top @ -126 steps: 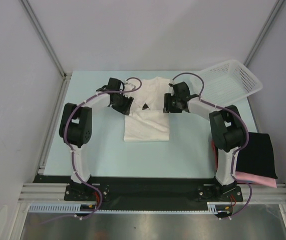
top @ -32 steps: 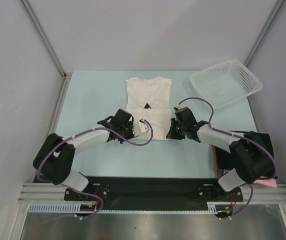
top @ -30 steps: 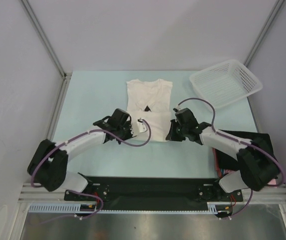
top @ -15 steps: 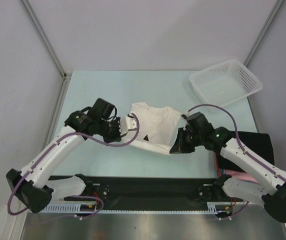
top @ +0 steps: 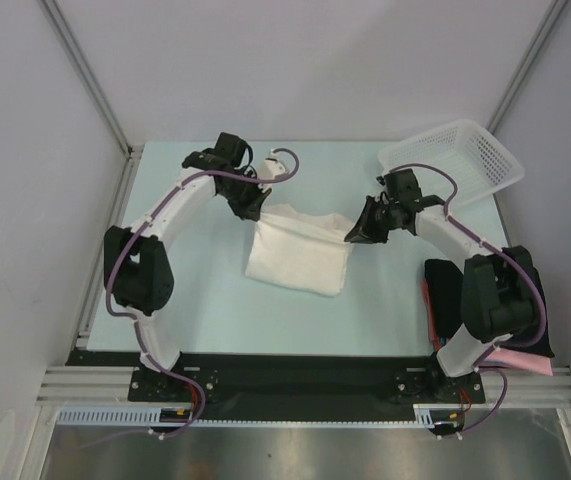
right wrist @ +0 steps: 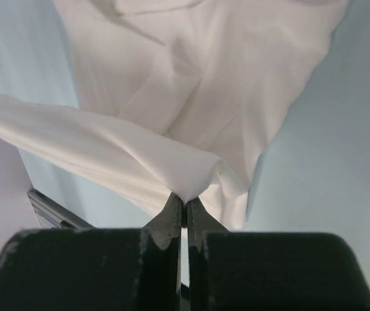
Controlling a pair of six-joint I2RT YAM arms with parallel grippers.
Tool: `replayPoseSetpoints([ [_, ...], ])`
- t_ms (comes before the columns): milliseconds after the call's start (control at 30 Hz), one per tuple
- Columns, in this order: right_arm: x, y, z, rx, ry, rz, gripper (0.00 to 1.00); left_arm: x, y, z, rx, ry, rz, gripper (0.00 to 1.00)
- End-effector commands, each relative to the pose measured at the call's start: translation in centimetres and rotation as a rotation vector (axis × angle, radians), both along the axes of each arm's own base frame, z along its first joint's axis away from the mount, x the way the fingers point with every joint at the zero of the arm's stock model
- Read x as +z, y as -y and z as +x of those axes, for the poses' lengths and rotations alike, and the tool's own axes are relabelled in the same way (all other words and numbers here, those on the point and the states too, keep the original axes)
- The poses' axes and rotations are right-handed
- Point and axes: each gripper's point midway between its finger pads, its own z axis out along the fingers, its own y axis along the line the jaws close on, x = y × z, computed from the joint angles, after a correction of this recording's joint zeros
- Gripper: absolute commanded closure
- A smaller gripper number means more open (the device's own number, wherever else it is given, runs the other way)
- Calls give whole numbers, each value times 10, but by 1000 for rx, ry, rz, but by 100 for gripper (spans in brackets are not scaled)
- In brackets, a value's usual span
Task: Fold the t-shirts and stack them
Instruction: Fold the tshirt
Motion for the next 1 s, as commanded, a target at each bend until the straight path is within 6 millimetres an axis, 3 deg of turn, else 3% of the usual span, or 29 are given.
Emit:
replayPoseSetpoints([
  [0,-5,17,36,-60,51,-22,100,23,-4,45,83,125,-17,99],
  [33,-8,18,40,-74,43,-21,100,10,-3,51,92,100,-9,100],
  [233,-20,28,62,-152,54,-35,100,-17,-6,78,159,96,6,100],
  [500,-31,37,90,-239,68,-50,100,-30,-1,110,227,144,-12,100],
  [533,-32,37,92,-245,69,-48,96,-37,0,112,236,131,-11,100],
  [567,-33,37,95,-250,70,-50,85,-36,1,117,244,144,-16,100],
  [633,-35,38,108,-268,84,-59,66,-44,1,124,283,139,-13,88],
  [667,-37,40,112,-279,86,-68,55,-41,1,134,305,165,-22,62],
  [700,-33,44,123,-297,107,-81,53,-40,1,139,339,170,-28,54],
  [733,-29,47,129,-300,129,-97,51,-43,1,146,364,173,-26,50],
  [800,-20,51,131,-302,152,-134,48,-23,-5,159,457,184,-55,43],
  [833,-5,49,128,-275,196,-154,47,-13,-13,161,486,177,-74,43],
  [867,0,50,123,-267,210,-180,45,-4,-16,159,496,172,-100,37],
  [900,2,53,116,-265,223,-227,45,-12,-19,148,499,139,-113,36],
  [933,3,54,101,-252,225,-252,44,6,-27,143,524,168,-142,34],
  [967,2,49,92,-233,229,-261,43,-15,-32,132,533,146,-134,32],
])
